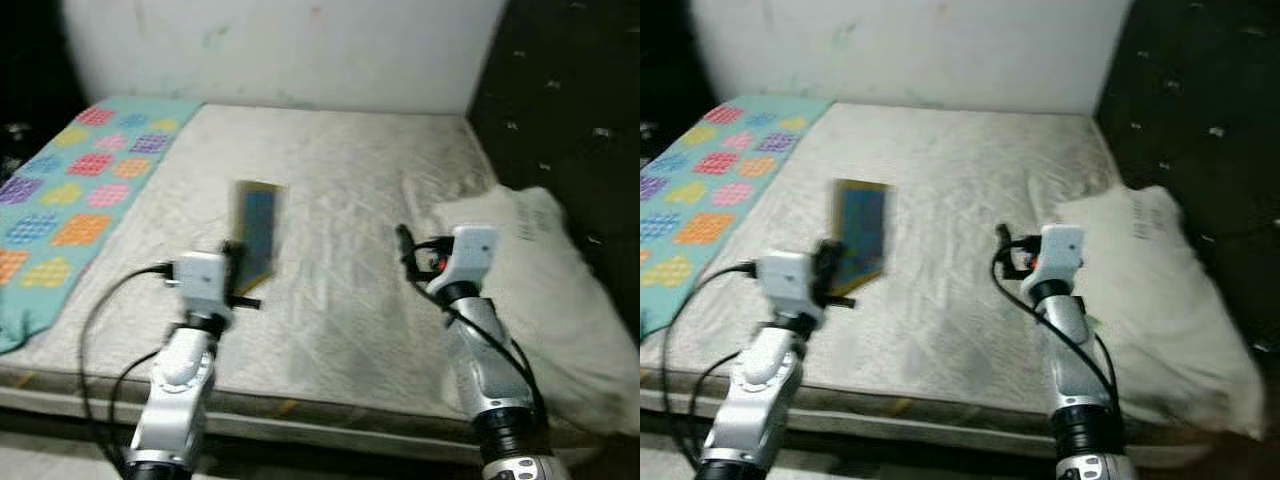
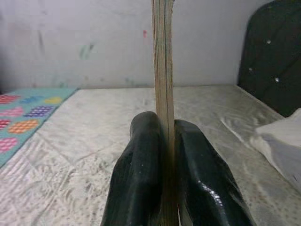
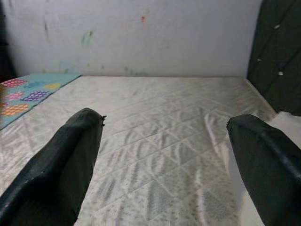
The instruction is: Clean up the room
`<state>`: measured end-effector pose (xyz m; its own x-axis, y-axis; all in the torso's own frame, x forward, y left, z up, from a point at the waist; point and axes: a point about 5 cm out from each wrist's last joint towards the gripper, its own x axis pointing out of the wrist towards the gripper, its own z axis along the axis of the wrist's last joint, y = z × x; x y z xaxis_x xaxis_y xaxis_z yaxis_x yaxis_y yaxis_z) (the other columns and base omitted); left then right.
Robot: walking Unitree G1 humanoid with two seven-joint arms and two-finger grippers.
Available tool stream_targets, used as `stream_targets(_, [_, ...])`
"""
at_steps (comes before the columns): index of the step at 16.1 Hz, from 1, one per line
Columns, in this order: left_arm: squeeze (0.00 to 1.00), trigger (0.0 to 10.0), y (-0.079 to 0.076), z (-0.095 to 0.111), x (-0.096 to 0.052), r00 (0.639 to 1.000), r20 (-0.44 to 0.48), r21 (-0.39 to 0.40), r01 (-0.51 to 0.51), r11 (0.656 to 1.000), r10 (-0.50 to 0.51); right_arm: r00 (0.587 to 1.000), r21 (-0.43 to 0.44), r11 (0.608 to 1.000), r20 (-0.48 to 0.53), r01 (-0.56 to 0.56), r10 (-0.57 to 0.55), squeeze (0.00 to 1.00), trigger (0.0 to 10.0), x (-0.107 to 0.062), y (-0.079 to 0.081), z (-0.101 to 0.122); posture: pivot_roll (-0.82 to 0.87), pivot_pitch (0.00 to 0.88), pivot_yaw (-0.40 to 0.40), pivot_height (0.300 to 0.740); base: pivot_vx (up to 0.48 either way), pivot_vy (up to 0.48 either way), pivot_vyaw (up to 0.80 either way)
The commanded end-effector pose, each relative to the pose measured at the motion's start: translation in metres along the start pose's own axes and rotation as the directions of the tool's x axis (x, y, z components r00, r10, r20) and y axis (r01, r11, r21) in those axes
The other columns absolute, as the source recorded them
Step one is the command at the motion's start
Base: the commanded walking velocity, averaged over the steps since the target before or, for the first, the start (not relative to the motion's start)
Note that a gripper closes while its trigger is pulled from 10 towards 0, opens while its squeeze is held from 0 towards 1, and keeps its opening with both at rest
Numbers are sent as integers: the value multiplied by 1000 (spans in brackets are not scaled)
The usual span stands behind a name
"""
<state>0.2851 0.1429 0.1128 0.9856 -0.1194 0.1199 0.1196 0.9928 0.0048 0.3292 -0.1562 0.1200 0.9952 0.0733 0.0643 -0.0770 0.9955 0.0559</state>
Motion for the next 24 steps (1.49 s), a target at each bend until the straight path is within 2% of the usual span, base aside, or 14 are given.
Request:
stream_targets(1, [0, 10000, -9, 9, 4, 999, 44, -8, 27, 1000, -27, 1000, -14, 1000, 1, 22, -22, 0, 10000, -1, -10, 1, 70, 0, 30, 740, 0, -247, 0])
stream_targets(4, [0, 10000, -10, 8, 4, 999, 41, -10, 33, 999, -32, 1000, -18, 999, 2, 26, -26, 0, 10000, 0, -11, 2, 64, 0, 28, 740, 0, -312, 0])
stream_targets(7, [0, 10000, -11, 10, 3, 997, 61, -44, 45, 998, -42, 1000, -14, 1000, -4, 27, -27, 0, 10000, 0, -12, 1, 64, 0, 28, 740, 0, 0, 0])
stream_targets(12, [0, 10000, -13, 12, 3, 994, 84, -38, 80, 996, -77, 1000, -13, 1000, -3, 28, -28, 0, 10000, 0, -13, 1, 60, 0, 26, 740, 0, 0, -239])
stream_targets(24, [0, 10000, -16, 13, 1, 990, 93, -47, 109, 993, -105, 1000, -30, 999, -3, 24, -24, 0, 10000, 0, -13, 2, 59, 0, 24, 740, 284, 0, 0])
